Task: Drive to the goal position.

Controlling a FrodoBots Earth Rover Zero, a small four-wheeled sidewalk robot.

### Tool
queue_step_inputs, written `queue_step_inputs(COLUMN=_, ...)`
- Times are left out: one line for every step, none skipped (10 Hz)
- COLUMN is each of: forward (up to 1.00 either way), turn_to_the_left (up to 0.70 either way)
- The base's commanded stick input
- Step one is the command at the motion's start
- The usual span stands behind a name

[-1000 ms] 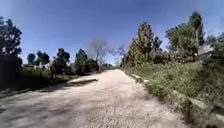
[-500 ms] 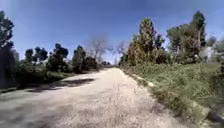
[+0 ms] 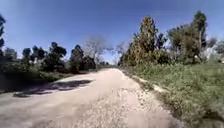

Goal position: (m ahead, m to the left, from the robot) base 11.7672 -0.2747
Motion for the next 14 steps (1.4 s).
queue_step_inputs(forward=1.0, turn_to_the_left=0.0)
queue_step_inputs(forward=1.0, turn_to_the_left=0.0)
queue_step_inputs(forward=1.0, turn_to_the_left=0.0)
queue_step_inputs(forward=1.0, turn_to_the_left=0.0)
queue_step_inputs(forward=1.0, turn_to_the_left=0.0)
queue_step_inputs(forward=1.0, turn_to_the_left=0.0)
queue_step_inputs(forward=1.0, turn_to_the_left=0.0)
queue_step_inputs(forward=1.0, turn_to_the_left=0.0)
queue_step_inputs(forward=1.0, turn_to_the_left=0.0)
queue_step_inputs(forward=1.0, turn_to_the_left=0.0)
queue_step_inputs(forward=1.0, turn_to_the_left=0.0)
queue_step_inputs(forward=1.0, turn_to_the_left=0.0)
queue_step_inputs(forward=1.0, turn_to_the_left=0.0)
queue_step_inputs(forward=1.0, turn_to_the_left=0.0)
